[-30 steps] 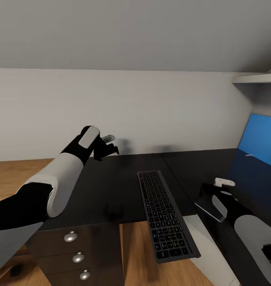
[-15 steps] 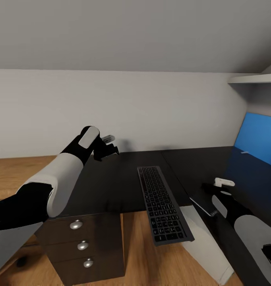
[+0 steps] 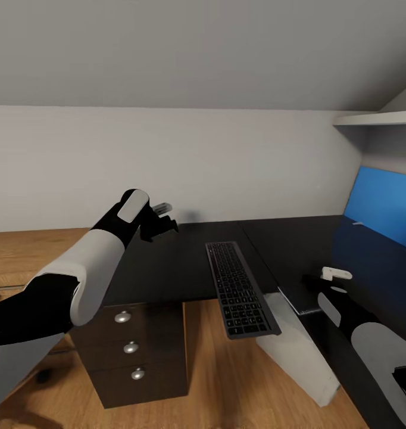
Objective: In the bedroom, organize the workspace by keeping the computer under the desk, ensuring the monitor is on the desk, placing the keyboard on the desk next to the monitor, placing the mouse on the desk next to the keyboard, moving the folder from the swivel chair onto the desk next to the mouse, stacking the notebook on top of the folder with the pen on top of the notebook, and positioning the swivel chair next to the desk.
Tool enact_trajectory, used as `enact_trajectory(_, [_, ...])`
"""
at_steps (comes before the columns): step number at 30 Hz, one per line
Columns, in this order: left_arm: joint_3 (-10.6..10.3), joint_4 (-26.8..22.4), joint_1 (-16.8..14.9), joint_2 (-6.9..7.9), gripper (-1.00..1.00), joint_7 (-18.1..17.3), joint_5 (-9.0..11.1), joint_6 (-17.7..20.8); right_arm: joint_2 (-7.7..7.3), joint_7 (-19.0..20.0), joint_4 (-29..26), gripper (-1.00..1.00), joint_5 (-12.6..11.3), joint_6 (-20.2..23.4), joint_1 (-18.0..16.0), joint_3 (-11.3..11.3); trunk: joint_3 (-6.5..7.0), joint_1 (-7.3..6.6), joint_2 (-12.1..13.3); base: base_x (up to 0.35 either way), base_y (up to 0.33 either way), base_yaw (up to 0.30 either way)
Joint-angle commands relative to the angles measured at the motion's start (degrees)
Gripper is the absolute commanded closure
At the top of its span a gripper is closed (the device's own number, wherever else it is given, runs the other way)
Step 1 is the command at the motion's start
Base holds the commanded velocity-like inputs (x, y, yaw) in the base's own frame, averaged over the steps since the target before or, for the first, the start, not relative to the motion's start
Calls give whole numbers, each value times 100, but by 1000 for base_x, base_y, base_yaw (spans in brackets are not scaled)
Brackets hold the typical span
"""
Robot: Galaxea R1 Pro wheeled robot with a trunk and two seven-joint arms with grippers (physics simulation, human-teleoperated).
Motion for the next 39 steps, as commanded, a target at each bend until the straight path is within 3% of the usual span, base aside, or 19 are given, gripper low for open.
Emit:
enact_trajectory(1, [-30, -5, -4, 4, -100, 54, 61, 7, -7, -48, 21, -100, -41, 77, 3, 57, -7, -3, -3, -241, 0, 0])
enact_trajectory(39, [-30, 2, -5, 4, -100, 47, 88, 7, -7, -48, 13, -100, -41, 77, 3, 57, -7, -3, -3, -231, 0, 0])
